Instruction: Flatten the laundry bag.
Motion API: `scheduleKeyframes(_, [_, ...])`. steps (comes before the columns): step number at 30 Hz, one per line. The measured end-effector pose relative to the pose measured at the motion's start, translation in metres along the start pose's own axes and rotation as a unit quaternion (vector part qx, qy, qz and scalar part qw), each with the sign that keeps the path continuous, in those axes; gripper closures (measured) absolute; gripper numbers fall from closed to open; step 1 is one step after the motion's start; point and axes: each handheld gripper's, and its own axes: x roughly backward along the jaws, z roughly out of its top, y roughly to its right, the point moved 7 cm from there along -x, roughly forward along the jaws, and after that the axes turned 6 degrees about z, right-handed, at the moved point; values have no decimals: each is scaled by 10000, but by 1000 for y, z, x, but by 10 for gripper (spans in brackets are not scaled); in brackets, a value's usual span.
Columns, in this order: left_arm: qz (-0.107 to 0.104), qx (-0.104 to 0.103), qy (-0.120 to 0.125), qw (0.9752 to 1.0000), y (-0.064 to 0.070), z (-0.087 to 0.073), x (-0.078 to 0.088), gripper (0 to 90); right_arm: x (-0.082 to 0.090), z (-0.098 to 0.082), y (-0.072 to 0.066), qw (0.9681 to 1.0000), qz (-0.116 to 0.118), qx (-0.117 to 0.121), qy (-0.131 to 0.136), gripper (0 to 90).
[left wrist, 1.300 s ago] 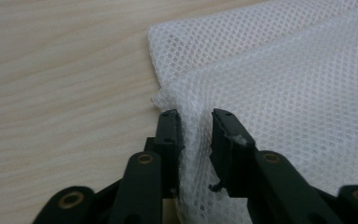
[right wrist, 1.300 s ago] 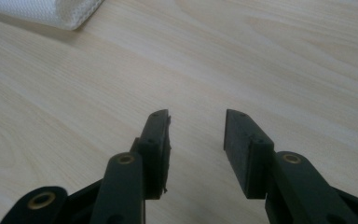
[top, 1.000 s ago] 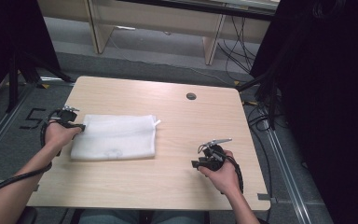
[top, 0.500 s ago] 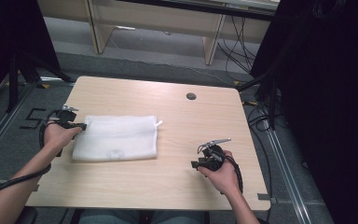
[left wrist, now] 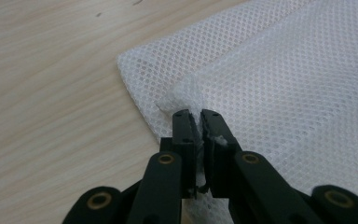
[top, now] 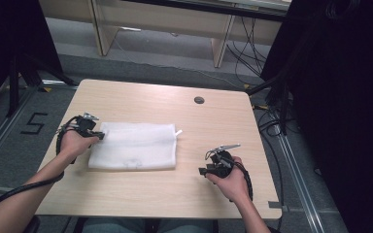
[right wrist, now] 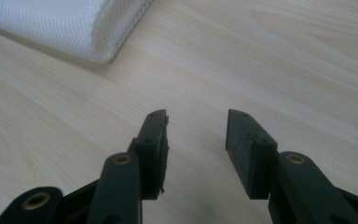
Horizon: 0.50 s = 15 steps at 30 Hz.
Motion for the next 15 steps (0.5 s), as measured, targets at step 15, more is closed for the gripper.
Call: scheduleKeyframes(15, [-194,-116,60,9997,34,13,-5,843,2,3,4,9999,-65,-103,53,595])
